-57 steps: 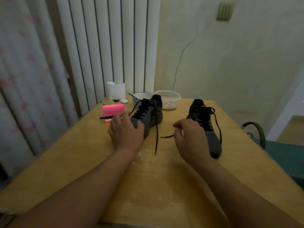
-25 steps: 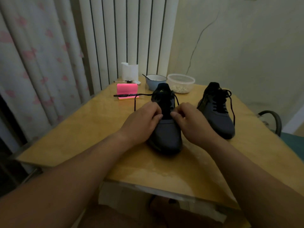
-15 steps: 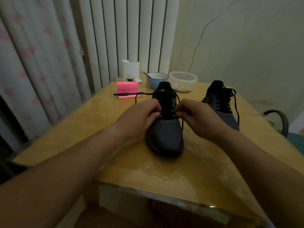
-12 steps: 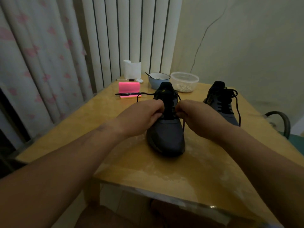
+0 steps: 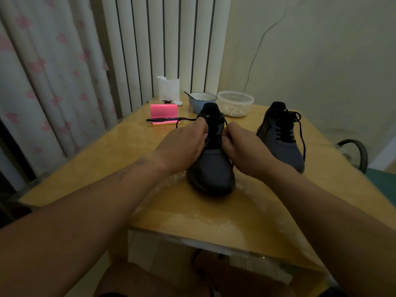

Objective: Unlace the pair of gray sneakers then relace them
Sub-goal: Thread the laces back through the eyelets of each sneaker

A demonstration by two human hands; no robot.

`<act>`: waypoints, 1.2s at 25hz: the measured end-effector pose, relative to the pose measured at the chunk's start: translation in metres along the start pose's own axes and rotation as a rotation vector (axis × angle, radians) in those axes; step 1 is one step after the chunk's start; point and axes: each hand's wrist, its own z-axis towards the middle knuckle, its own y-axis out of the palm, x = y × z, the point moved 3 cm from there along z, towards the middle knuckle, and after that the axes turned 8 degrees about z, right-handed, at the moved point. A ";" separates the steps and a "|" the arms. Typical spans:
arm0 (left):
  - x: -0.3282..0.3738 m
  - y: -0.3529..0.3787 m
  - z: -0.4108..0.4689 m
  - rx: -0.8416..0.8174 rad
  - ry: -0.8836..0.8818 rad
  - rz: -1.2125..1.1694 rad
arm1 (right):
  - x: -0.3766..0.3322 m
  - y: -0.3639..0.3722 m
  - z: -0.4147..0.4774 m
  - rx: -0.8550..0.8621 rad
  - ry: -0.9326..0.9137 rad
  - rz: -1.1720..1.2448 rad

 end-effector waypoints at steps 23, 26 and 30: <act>0.006 0.007 -0.015 0.161 -0.126 -0.096 | 0.001 -0.006 0.004 -0.070 0.117 0.141; 0.007 0.006 -0.020 0.164 -0.147 -0.117 | 0.004 -0.001 0.000 -0.036 0.138 0.204; 0.007 0.010 -0.027 0.170 -0.232 -0.172 | 0.002 0.005 -0.009 0.033 0.181 0.307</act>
